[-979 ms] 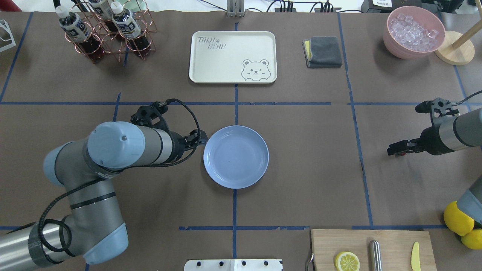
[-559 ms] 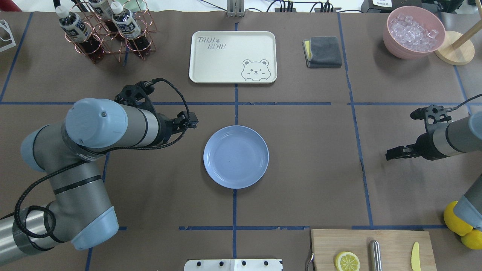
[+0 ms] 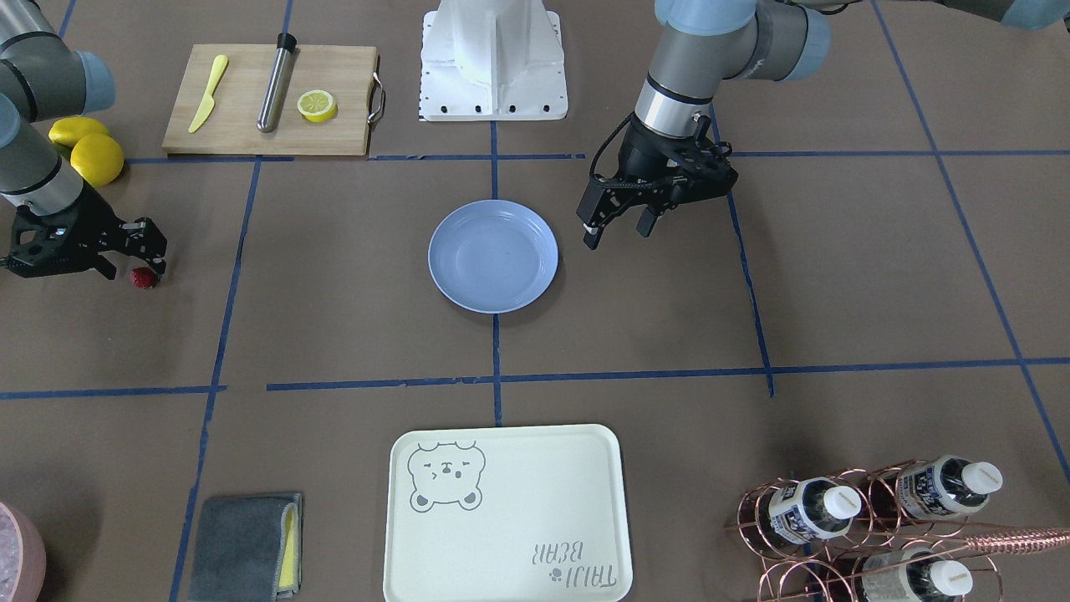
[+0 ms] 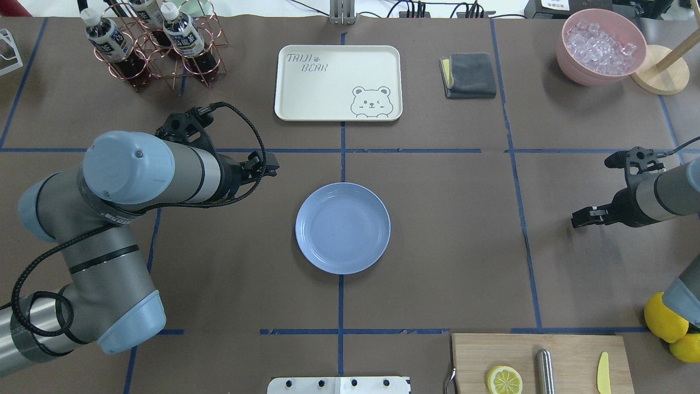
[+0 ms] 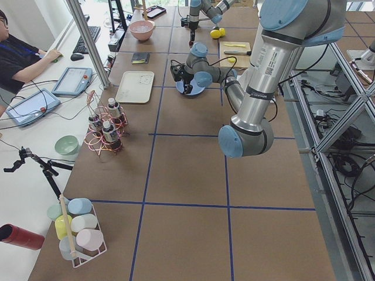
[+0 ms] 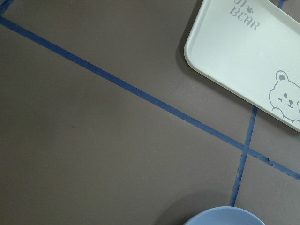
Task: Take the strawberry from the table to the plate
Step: 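Release the plate and withdraw the left gripper while the right grasps the strawberry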
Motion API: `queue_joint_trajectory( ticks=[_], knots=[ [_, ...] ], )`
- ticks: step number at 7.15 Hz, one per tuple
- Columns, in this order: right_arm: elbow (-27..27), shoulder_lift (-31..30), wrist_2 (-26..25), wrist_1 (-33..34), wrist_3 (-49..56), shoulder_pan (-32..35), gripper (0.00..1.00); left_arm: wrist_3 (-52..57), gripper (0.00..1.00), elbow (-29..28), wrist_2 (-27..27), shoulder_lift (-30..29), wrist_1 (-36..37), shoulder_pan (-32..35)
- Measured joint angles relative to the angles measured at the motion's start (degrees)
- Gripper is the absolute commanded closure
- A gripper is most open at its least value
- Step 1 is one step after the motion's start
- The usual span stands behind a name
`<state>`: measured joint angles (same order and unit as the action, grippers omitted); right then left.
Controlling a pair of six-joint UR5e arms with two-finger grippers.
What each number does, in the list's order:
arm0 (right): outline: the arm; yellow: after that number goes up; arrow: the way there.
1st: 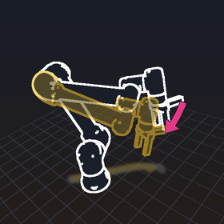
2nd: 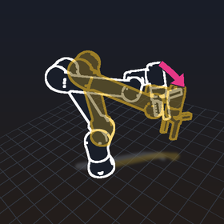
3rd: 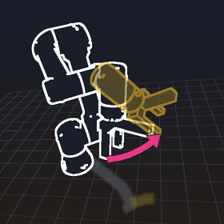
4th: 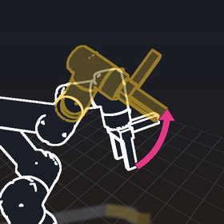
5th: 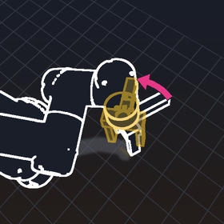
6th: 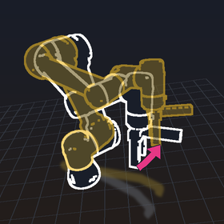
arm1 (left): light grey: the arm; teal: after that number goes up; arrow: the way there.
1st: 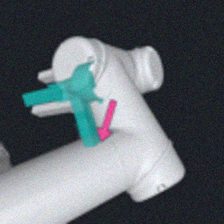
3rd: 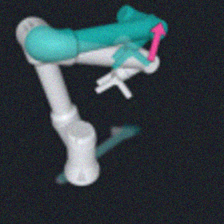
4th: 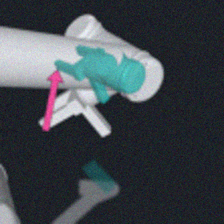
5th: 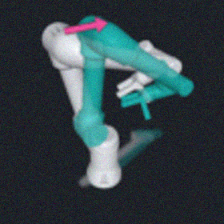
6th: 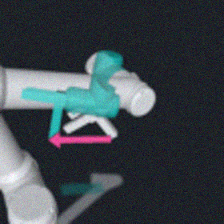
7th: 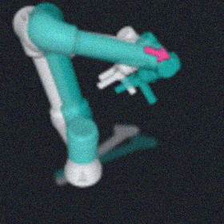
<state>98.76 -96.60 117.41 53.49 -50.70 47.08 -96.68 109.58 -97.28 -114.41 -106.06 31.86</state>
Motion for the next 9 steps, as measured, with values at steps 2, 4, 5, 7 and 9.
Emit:
queue_joint_trajectory(
  ticks=[2, 4, 5, 7, 9],
  knots=[
    [0.1, 0.2, -0.1, 0.3, 0.1, 0.2, 0.29, 0.0, 0.0, 0.0, 0.1, 0.1, 0.0, 0.0],
    [0.1, 0.7, 0.0, 0.4, 0.1, 0.1, 0.31, 0.0, 0.0, -0.1, 0.1, 0.2, 0.0, 0.0],
    [0.1, 0.9, 0.0, 0.4, 0.1, -0.1, 0.4, 0.0, 0.0, 0.0, 0.1, 0.1, 0.0, 0.0],
    [0.0, 0.9, 0.1, 0.5, 0.1, -0.3, 0.85, 0.0, 0.0, 0.0, 0.1, 0.1, 0.0, 0.0],
    [0.3, 0.7, 0.1, 0.5, 0.1, -0.1, 1.0, 0.0, 0.0, 0.0, 0.0, -0.1, 0.0, -0.1]
  ],
)
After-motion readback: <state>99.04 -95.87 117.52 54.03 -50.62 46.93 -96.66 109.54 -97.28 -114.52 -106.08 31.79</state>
